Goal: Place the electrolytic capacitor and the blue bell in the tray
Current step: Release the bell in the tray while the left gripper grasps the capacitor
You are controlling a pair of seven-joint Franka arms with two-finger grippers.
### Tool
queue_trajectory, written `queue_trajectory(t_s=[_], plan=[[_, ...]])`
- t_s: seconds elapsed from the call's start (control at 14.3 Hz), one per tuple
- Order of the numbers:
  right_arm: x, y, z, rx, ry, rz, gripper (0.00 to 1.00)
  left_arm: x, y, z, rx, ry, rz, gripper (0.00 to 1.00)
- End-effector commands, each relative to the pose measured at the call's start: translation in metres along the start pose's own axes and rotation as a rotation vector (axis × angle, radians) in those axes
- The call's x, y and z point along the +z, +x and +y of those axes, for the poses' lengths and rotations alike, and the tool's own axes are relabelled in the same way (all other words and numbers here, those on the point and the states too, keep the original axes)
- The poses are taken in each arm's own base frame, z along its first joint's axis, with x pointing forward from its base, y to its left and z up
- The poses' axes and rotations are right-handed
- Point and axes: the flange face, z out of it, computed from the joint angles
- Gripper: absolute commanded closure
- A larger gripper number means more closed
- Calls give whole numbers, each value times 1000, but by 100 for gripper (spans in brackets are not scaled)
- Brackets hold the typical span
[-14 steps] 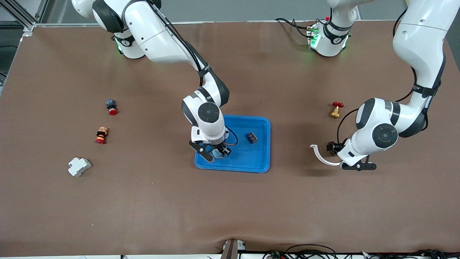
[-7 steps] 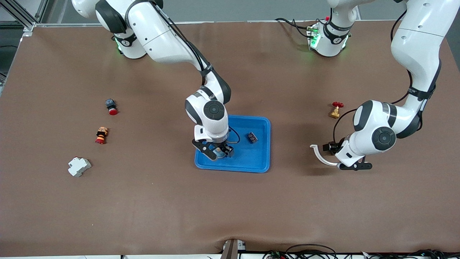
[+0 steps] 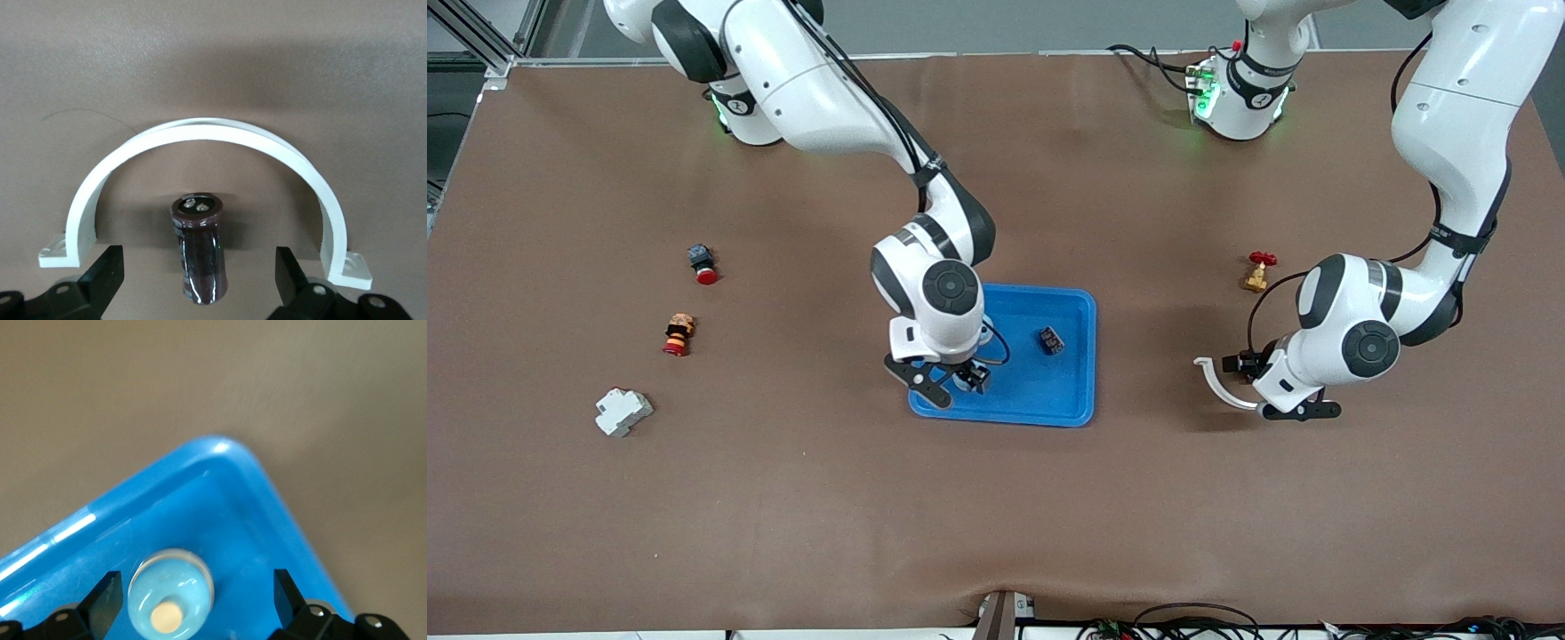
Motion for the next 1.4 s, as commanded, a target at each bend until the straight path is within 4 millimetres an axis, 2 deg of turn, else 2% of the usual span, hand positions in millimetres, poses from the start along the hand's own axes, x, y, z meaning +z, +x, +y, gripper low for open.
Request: queue_trajectory(t_s=[0.0,0.14,0.28,0.35,0.56,0.63,0.7,0.84,0.91,0.98,1.05,1.19,1.26,1.33], plan=[[-52,54,26,-63,30,-69,0,5,-4,0,-14,-20,-6,0],[-78,95,58,-111,6,-113,0,10,-5,-1,-14,-21,-13,0],[-94,130,92,-168,0,-128,0,11,-5,-1,-14,-22,-16,0],[-97,151,112,-180,9,-128,0,11,-5,-1,-16,-22,-16,8],[-99,201,166,-314,24,-126,0,12,-6,0,-14,-21,-18,52],[-102,214,187,-342,36,-120,0,12,-6,0,-14,-21,-18,64],[-103,226,209,-357,45,-107,0,13,-6,-1,-15,-22,-19,67],[-107,238,255,-451,71,-66,0,11,-5,-2,-26,-22,-16,85],[-105,242,283,-464,84,-54,0,10,-5,-1,-39,-21,-17,88],[-101,242,307,-468,93,-45,0,8,-6,-1,-46,-18,-18,96],[-101,237,323,-482,99,-40,0,4,-6,1,-49,-16,-15,100],[-112,243,357,-486,105,-40,0,-6,-5,5,-73,-10,-4,100],[-120,245,371,-506,109,-38,0,-16,-4,10,-76,-10,5,100],[-124,250,393,-520,110,-43,0,-31,-3,17,-70,-12,8,100]])
